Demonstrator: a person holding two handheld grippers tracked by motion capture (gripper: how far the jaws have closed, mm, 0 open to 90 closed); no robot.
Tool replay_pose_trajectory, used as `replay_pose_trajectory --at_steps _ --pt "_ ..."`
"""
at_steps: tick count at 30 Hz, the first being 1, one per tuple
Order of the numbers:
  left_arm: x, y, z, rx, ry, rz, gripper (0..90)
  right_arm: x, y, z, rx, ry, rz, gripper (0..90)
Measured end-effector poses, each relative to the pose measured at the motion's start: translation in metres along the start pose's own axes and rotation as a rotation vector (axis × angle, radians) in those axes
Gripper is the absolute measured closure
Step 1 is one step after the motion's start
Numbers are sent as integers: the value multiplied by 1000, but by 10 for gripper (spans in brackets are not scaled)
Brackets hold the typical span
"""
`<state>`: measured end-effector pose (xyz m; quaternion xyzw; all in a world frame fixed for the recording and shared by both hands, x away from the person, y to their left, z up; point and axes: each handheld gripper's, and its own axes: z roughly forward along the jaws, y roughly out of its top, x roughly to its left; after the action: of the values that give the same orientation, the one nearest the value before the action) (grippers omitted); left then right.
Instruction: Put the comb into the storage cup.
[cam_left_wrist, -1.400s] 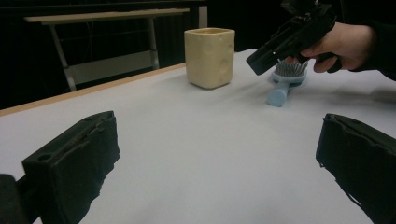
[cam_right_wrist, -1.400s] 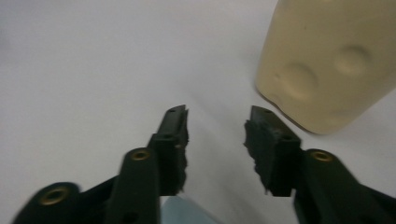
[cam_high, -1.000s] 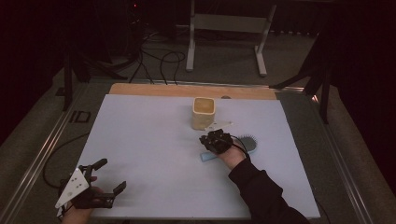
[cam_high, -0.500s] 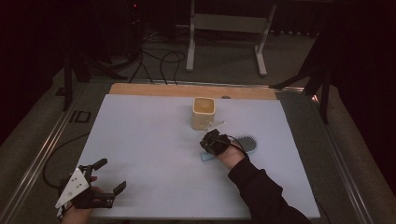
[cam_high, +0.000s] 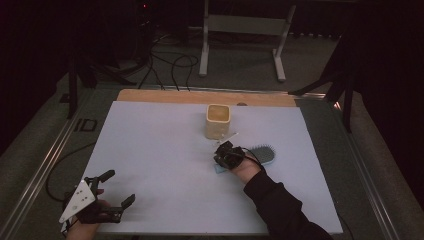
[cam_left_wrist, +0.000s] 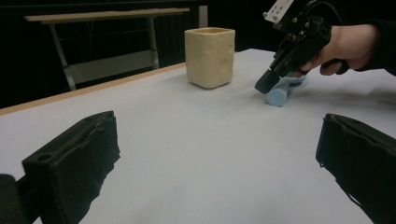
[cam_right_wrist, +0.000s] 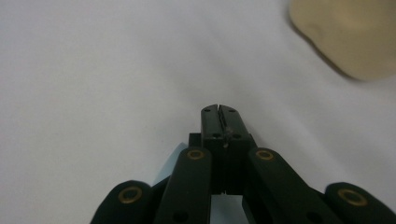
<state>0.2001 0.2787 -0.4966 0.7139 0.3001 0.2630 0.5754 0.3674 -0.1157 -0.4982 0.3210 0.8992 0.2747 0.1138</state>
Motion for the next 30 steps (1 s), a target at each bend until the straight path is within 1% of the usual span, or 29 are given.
replay_pose_trajectory --at_steps 7,11,15,20,26,30 --pt "0 0 0 2 1 1 0 3 -6 -2 3 7 -5 900" --pt "0 0 -1 -3 5 1 0 6 -11 -6 5 16 -10 900" --pt "0 0 0 6 2 8 0 10 -17 -11 12 28 -17 900" --pt "0 0 0 4 2 -2 0 14 -28 -17 16 38 -17 900" --pt "0 1 0 6 1 2 0 19 -42 -25 15 53 -20 900" --pt "0 1 0 6 2 1 0 23 -53 -34 21 52 -22 900"
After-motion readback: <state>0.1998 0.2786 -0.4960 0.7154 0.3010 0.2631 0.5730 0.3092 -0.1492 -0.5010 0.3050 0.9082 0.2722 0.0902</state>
